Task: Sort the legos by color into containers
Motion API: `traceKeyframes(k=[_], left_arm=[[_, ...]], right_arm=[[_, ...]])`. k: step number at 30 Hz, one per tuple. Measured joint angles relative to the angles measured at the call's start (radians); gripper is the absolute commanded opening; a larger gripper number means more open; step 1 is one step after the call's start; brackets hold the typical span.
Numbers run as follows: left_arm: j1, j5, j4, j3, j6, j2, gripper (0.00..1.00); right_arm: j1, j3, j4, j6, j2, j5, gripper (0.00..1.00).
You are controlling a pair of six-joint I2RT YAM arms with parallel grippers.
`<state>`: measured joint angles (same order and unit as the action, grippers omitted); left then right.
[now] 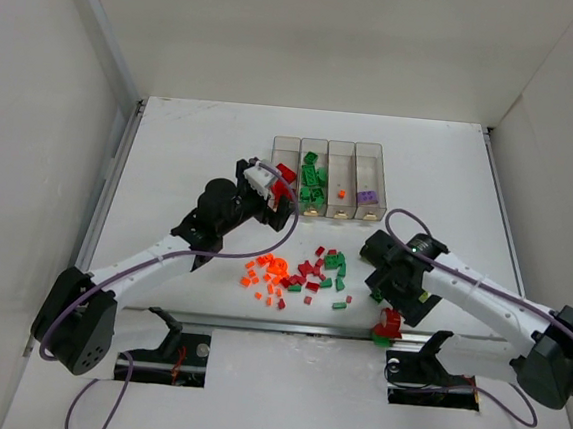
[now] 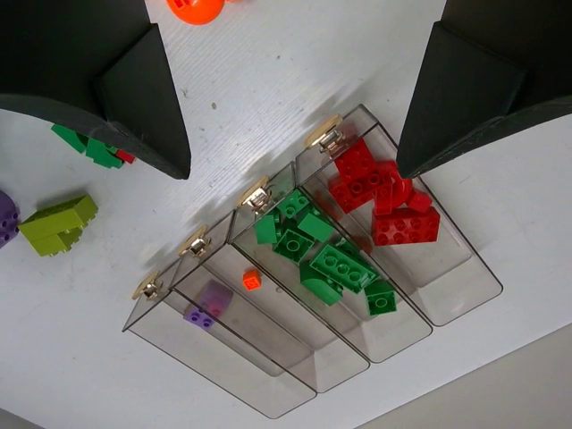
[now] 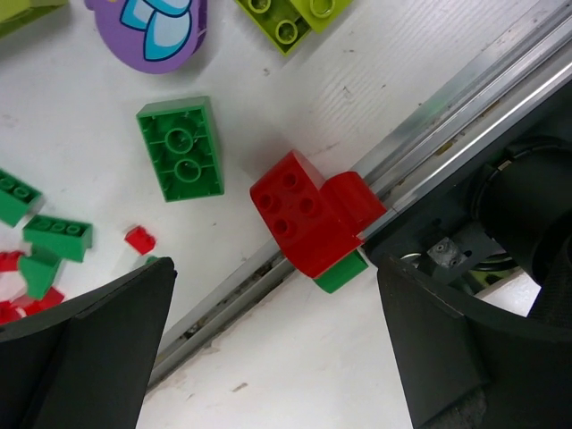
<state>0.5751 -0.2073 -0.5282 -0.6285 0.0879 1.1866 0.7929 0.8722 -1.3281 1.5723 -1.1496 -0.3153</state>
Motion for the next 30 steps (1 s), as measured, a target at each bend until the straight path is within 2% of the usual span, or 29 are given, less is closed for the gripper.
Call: traceKeyframes(k=[19,24,30], left_arm=[[0.0,0.003,-0.008,0.0,-0.011,0.009,1.0],[0.0,-0.001,-0.023,0.0,-0.027,0.028,1.0],[0.0,-0.01,-0.047,0.0,-0.046,0.029,1.0]], right_arm=[[-0.059,0.016,0.0,-0.012,-0.094,-0.014,1.0],[-0.1,0.024,0.0,0.085,-0.111,-0.014,1.0],[-0.1,0.008,0.005,0.243,-0.027,0.028,1.0]])
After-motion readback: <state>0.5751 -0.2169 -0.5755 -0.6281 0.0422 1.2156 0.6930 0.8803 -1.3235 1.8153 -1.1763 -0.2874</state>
